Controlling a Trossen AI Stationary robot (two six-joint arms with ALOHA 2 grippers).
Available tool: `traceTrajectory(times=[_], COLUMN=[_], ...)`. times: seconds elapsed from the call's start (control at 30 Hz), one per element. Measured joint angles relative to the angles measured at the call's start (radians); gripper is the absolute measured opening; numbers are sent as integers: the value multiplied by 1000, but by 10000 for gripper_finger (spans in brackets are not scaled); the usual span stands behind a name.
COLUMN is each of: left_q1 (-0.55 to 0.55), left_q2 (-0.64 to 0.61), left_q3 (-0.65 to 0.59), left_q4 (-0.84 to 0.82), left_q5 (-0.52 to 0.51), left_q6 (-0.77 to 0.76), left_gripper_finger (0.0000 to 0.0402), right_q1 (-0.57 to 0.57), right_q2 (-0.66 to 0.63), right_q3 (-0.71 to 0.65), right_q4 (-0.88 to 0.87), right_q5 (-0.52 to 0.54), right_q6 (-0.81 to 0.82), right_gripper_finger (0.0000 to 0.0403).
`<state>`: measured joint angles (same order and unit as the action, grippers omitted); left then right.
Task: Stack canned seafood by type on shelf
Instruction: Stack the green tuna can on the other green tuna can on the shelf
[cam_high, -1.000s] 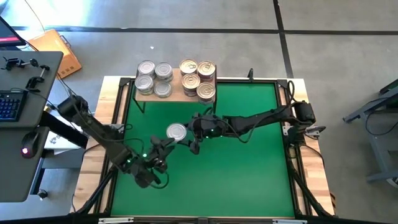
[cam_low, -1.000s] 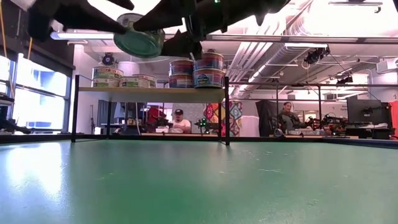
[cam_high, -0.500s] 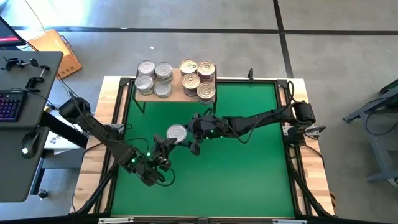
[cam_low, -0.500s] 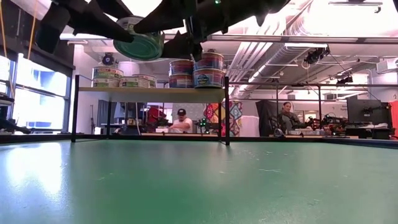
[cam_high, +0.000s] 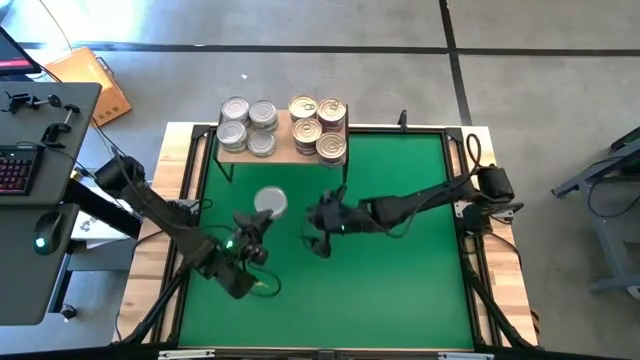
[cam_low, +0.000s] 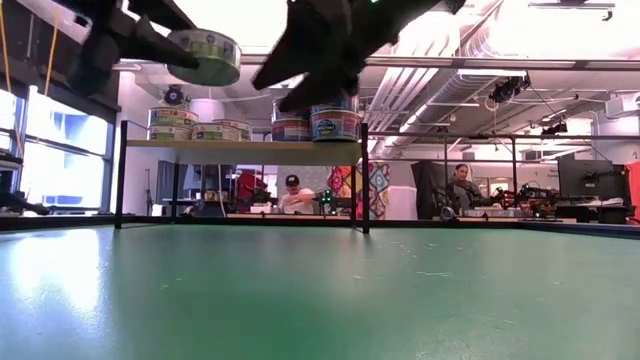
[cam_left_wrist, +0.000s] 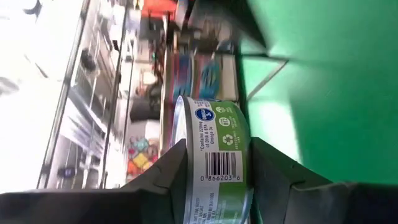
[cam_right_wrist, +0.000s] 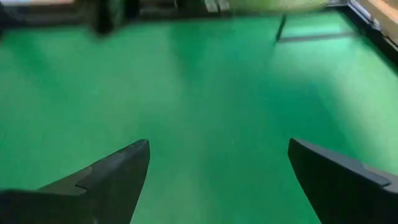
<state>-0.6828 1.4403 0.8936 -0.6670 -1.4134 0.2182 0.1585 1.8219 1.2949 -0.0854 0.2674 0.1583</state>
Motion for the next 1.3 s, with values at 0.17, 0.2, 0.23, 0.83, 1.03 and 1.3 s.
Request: traceTrajectory(times=[0.17, 0.2, 0.23, 0.83, 1.03, 1.3], left_q1=[146, 183, 221, 737, 784, 808], left_q2=[-57, -71, -88, -209, -202, -202], left_q3=[0, 0, 0, 1, 1, 1], left_q4=[-138, -150, -154, 226, 216, 198], left_q5=[18, 25, 36, 470, 457, 459], left_q6=[-56, -52, -38, 490, 493, 482], left_gripper_finger=[117, 117, 117, 117, 117, 165], right_q1=[85, 103, 124, 243, 248, 248], right_q2=[-1, -1, -1, -1, -1, -1], right_q3=[0, 0, 0, 0, 0, 0], right_q4=[-68, -63, -61, -61, -62, -62], right_q5=[149, 175, 198, 420, 417, 417], right_q6=[72, 84, 96, 130, 130, 131], right_gripper_finger=[377, 377, 377, 378, 378, 378])
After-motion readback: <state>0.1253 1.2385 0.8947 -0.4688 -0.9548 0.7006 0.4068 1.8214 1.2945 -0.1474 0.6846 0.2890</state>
